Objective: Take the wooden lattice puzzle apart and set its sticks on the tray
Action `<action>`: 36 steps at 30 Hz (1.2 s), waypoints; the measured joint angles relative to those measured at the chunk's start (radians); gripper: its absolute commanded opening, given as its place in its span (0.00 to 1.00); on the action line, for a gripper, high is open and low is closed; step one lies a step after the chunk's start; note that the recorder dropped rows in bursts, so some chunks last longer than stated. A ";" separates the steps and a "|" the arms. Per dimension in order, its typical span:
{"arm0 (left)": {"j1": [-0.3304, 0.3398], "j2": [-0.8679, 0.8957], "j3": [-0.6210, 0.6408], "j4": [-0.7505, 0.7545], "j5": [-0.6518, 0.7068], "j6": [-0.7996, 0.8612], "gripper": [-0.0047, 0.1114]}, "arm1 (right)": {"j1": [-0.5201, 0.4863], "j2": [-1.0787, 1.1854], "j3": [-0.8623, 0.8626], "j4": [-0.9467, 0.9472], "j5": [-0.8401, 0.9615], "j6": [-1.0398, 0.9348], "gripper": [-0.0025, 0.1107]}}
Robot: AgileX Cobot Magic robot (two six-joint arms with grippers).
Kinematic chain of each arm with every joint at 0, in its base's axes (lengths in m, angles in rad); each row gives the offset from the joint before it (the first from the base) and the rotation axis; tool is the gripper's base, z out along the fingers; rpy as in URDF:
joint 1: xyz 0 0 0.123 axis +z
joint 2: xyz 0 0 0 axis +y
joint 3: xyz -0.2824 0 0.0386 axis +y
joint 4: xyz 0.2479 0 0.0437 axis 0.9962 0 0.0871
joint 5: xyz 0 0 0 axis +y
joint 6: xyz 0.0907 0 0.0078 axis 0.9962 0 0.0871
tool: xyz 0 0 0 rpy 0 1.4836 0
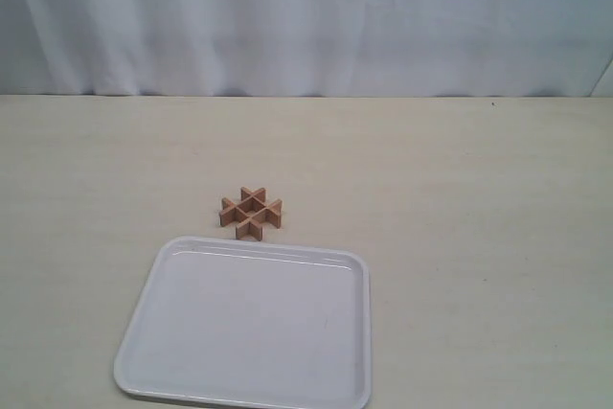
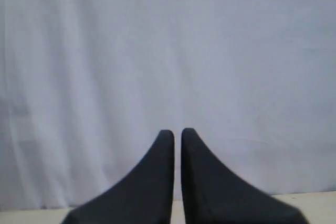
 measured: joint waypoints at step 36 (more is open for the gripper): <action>0.000 0.000 0.000 0.000 0.000 0.000 0.04 | 0.036 1.242 -0.973 0.067 0.585 -0.202 0.06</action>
